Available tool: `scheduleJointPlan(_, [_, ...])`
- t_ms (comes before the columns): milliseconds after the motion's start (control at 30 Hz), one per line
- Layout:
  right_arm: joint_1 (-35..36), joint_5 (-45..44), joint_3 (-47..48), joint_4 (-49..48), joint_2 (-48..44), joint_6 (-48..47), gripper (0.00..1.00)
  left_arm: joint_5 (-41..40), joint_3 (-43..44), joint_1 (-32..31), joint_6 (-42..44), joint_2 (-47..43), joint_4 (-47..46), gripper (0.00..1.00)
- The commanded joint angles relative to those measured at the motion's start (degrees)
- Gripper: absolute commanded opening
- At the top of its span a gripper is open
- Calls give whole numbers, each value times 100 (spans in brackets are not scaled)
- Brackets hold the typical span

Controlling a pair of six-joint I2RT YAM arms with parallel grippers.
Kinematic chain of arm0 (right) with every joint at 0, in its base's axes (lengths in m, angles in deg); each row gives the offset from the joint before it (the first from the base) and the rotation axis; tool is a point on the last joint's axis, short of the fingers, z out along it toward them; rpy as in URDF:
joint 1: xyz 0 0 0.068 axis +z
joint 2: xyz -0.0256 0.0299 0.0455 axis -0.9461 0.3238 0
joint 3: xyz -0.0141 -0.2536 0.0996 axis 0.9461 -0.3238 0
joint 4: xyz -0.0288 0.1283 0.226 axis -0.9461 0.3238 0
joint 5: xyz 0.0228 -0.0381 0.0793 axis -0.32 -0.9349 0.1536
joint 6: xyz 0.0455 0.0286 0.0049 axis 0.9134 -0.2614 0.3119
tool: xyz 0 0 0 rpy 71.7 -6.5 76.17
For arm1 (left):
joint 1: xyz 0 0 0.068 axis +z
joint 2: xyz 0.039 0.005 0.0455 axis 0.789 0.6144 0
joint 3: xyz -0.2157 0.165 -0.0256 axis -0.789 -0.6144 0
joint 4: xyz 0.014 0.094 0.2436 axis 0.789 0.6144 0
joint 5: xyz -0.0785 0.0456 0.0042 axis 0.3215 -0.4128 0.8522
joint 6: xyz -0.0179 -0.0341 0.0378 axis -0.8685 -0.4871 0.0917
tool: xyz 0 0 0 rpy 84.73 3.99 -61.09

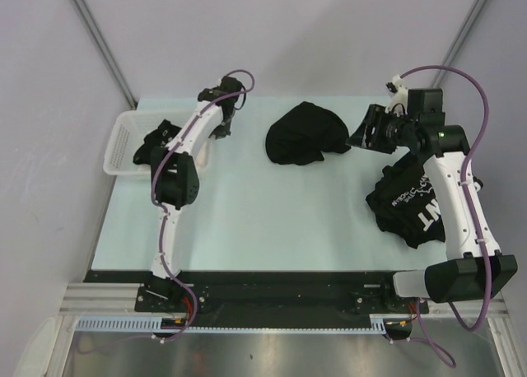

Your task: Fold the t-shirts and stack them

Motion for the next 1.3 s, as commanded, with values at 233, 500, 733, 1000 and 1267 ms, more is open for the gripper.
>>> scheduleJointPlan(233, [199, -378, -185, 346, 17, -257, 55, 510, 329, 779, -224, 426, -1101, 0])
scheduleJointPlan(500, [199, -300, -194, 302, 316, -178, 55, 1539, 767, 1088, -199, 663, -1287, 0])
scheduleJointPlan(733, [331, -317, -247, 100, 369, 24, 54, 1875, -1214, 912, -5, -573, -2496, 13])
scheduleJointPlan(1000, [419, -335, -387, 13, 264, 51, 55, 1751, -2273, 903, 30, -1780, -2860, 25])
scheduleJointPlan(1267, [454, -132, -388, -225, 299, 182, 55, 2059, -2669, 911, 83, -2185, -3071, 41])
